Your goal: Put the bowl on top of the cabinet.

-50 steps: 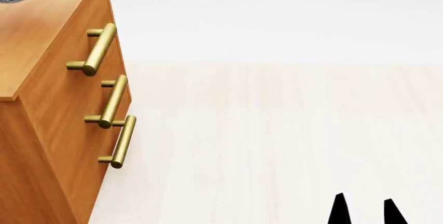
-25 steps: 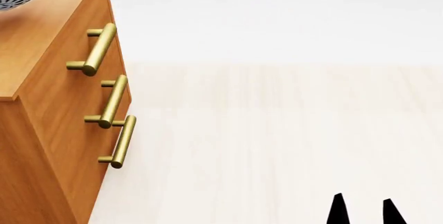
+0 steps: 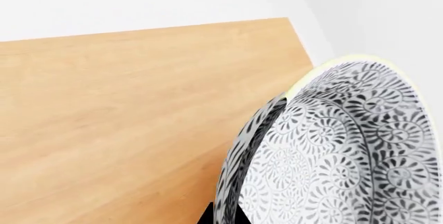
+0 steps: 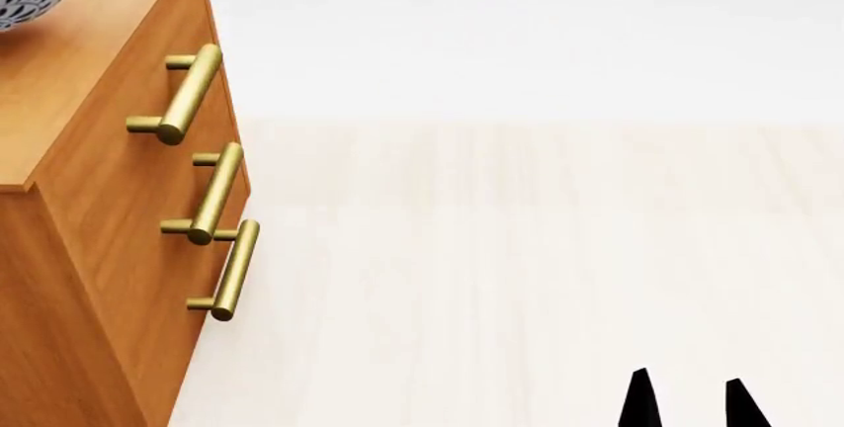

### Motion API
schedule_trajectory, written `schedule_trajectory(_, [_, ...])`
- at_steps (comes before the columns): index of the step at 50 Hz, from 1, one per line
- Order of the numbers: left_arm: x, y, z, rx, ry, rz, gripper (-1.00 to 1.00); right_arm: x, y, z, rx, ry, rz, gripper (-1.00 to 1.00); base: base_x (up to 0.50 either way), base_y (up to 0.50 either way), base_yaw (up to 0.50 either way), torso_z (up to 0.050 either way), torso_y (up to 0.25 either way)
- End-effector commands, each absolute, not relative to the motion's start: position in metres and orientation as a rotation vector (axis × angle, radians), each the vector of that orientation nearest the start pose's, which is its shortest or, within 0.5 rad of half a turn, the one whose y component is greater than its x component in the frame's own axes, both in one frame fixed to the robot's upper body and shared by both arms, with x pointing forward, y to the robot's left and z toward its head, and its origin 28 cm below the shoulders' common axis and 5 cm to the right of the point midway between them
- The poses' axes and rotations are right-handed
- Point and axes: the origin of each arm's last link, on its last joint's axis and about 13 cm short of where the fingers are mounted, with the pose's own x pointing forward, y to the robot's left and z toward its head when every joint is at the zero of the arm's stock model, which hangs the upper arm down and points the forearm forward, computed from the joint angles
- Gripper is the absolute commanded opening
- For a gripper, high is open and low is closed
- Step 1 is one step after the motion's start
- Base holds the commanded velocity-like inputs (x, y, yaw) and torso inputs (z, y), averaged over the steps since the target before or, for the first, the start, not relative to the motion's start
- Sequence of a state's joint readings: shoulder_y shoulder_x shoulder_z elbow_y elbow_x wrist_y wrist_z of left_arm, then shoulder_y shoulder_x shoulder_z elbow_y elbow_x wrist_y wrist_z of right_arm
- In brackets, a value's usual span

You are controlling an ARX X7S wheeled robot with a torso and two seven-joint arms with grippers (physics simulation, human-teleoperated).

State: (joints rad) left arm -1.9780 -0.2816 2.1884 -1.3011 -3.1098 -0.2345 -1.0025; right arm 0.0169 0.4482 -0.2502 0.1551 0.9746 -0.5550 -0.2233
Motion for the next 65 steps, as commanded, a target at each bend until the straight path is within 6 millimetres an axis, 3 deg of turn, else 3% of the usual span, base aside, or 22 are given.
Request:
schedule_trajectory(1, [0.404, 0.268, 0.404, -0.867, 0.402, 0.762, -1.0, 0.21, -0.178, 0.025, 0.472, -0.331, 0.169, 1.0, 0.0, 0.0, 0.0, 0.0, 0.0])
schedule_trajectory(12, [0.405, 0.267, 0.401, -0.838, 0.417, 0.761, -1.0, 0.209, -0.178, 0.025, 0.471, -0.333, 0.171, 1.0, 0.0, 0.0, 0.0, 0.001, 0.001])
schedule_trajectory(13, [0.405, 0.267, 0.401, -0.836, 0.414, 0.753, 1.0, 0.209, -0.178, 0.025, 0.472, -0.333, 0.171, 1.0, 0.0, 0.0, 0.0, 0.0, 0.0])
schedule_trajectory(42, [0.4, 0.265, 0.412, -0.809, 0.397, 0.753, 1.0, 0.206, -0.178, 0.027, 0.478, -0.344, 0.18, 1.0, 0.0, 0.0, 0.0, 0.0, 0.0])
schedule_trajectory(65, [0.38, 0.261, 0.457, -0.705, 0.3, 0.773, 1.0, 0.174, -0.173, 0.043, 0.469, -0.433, 0.248, 1.0, 0.0, 0.0, 0.0, 0.0, 0.0])
